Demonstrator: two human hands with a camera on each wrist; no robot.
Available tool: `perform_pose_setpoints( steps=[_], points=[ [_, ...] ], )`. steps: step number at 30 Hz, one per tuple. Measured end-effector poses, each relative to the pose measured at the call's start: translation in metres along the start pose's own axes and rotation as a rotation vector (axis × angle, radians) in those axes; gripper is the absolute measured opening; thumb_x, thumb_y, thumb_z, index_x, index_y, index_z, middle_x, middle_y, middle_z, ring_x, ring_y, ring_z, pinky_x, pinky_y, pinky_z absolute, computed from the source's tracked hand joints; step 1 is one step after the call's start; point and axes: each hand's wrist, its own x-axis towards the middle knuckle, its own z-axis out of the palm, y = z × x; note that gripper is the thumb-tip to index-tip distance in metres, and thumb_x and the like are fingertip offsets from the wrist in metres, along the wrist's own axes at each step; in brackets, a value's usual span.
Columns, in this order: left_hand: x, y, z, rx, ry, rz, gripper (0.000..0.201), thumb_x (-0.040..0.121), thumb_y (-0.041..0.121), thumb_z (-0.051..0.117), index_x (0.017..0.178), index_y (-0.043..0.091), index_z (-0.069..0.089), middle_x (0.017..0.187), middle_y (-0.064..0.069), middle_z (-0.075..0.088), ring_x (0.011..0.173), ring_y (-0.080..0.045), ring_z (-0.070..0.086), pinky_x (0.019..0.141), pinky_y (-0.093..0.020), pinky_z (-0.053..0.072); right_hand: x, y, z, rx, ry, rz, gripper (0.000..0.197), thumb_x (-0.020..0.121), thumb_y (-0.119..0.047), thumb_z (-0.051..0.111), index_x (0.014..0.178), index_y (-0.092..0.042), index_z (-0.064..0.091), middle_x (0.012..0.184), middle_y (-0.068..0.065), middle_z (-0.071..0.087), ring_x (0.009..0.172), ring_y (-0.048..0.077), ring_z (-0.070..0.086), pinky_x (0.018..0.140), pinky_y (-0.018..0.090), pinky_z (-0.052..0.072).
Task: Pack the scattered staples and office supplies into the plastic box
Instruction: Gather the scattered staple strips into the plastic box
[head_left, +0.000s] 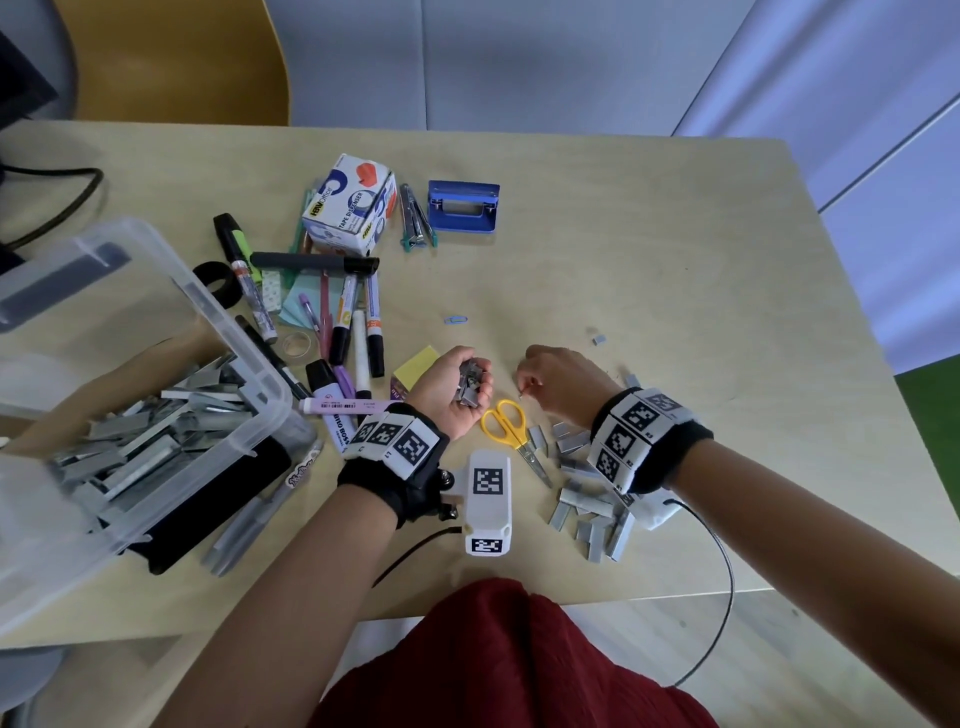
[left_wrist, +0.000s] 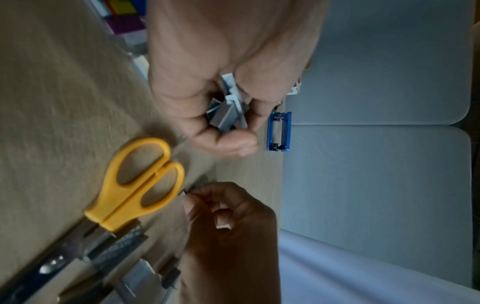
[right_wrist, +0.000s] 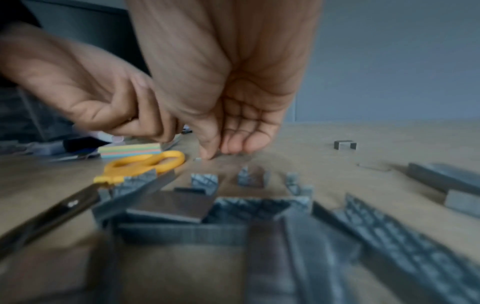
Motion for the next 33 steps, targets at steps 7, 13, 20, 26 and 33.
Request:
perform_pose_setpoints(
  steps=[7, 13, 20, 26, 33],
  points=[
    [0.004, -0.001, 0.005, -0.085, 0.016, 0.010, 0.035, 0.098, 0.021, 0.039, 0.067, 0.007, 0.047, 0.049, -0.002, 0.050, 0.031, -0.010, 0.048, 0.034, -0.011, 0.035, -0.003, -0.002, 0.001, -0.113, -0.036, 0.021, 0.022, 0.085, 0.002, 0.048, 0.103, -0.007, 0.057, 0.107, 0.007, 0.052, 0.097, 0.024, 0.053, 0.070, 0.029, 0.040],
    [0.006, -0.002, 0.017, -0.142, 0.037, 0.042, 0.031, 0.098, 0.015, 0.039, 0.069, 0.005, 0.045, 0.066, -0.006, 0.043, 0.056, -0.016, 0.046, 0.036, -0.013, 0.042, -0.009, -0.005, -0.020, 0.148, 0.126, 0.119, 0.023, 0.082, 0.006, 0.041, 0.090, -0.004, 0.060, 0.099, 0.009, 0.056, 0.091, 0.024, 0.054, 0.077, 0.030, 0.041],
    [0.011, -0.005, 0.023, -0.006, 0.013, 0.026, 0.034, 0.098, 0.019, 0.037, 0.067, 0.008, 0.046, 0.048, -0.003, 0.049, 0.032, -0.010, 0.044, 0.032, -0.010, 0.031, -0.006, -0.001, -0.005, 0.053, 0.058, 0.114, 0.019, 0.087, 0.001, 0.049, 0.093, -0.007, 0.064, 0.101, 0.006, 0.059, 0.093, 0.024, 0.058, 0.081, 0.035, 0.049],
    [0.012, -0.002, 0.018, 0.033, -0.002, 0.031, 0.036, 0.098, 0.022, 0.034, 0.066, 0.010, 0.045, 0.036, 0.003, 0.045, 0.025, -0.006, 0.037, 0.028, -0.010, 0.022, -0.003, -0.001, 0.004, -0.041, 0.042, 0.092, 0.021, 0.089, -0.002, 0.044, 0.098, -0.009, 0.062, 0.104, 0.006, 0.057, 0.095, 0.026, 0.057, 0.070, 0.029, 0.039],
    [0.011, -0.002, 0.013, 0.019, 0.007, 0.034, 0.035, 0.097, 0.022, 0.035, 0.066, 0.010, 0.046, 0.037, 0.003, 0.045, 0.025, -0.006, 0.037, 0.029, -0.010, 0.022, -0.010, -0.007, 0.009, -0.334, 0.013, -0.040, 0.027, 0.083, 0.001, 0.047, 0.110, -0.004, 0.052, 0.108, 0.010, 0.053, 0.096, 0.025, 0.055, 0.069, 0.027, 0.036]
  ],
)
